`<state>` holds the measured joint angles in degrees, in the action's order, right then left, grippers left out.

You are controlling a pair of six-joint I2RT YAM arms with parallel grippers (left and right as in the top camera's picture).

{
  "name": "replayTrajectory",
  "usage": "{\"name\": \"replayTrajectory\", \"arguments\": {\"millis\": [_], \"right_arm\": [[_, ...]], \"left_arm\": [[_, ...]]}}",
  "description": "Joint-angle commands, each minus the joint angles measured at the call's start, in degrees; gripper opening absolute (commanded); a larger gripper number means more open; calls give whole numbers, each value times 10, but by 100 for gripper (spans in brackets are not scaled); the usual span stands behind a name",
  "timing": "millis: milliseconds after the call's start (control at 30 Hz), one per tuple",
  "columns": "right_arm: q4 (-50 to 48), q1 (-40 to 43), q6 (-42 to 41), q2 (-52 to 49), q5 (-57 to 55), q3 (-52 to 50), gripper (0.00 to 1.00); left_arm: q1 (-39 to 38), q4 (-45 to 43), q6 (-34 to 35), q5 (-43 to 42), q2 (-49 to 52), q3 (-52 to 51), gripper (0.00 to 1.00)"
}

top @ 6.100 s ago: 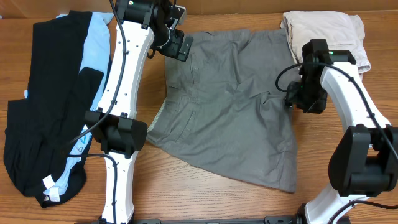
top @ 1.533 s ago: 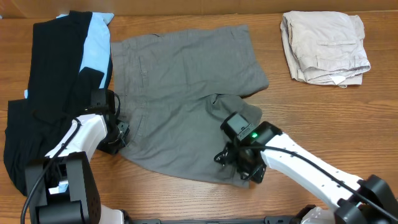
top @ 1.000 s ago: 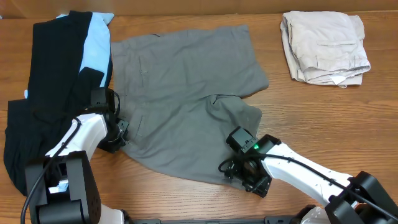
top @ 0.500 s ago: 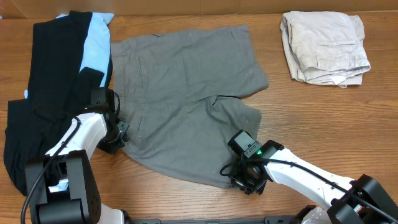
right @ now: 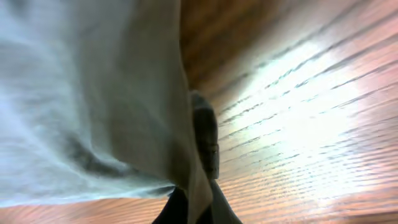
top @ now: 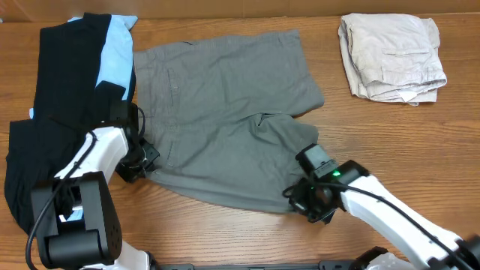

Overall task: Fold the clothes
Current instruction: 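Grasp the left and right leg hems with the left and right grippers, then lift the leg hems and fold them up onto the waistband with both grippers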

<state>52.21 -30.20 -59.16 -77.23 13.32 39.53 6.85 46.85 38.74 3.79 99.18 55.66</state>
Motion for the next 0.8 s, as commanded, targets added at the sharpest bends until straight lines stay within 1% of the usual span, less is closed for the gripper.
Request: {"name": "replayTrajectory", "arguments": {"millis": [0, 133, 300, 433, 667, 767], "right_arm": [[28, 27, 47, 52, -28, 30, 4], [85, 53, 80, 90, -35, 55, 4], [139, 82, 110, 125, -38, 95, 4], [177, 92, 117, 143, -42, 138, 4], [303, 94, 131, 155, -90, 278, 4], [341, 94, 143, 155, -104, 335, 4]], "left_arm": [[3, 33, -68, -2, -9, 54, 4], [3, 77, -90, -2, -49, 93, 4], [3, 123, -92, -2, -124, 126, 4], [3, 163, -92, -2, -179, 142, 4], [3, 215, -92, -4, -275, 146, 4], [3, 228, -92, -4, -307, 146, 4]]}}
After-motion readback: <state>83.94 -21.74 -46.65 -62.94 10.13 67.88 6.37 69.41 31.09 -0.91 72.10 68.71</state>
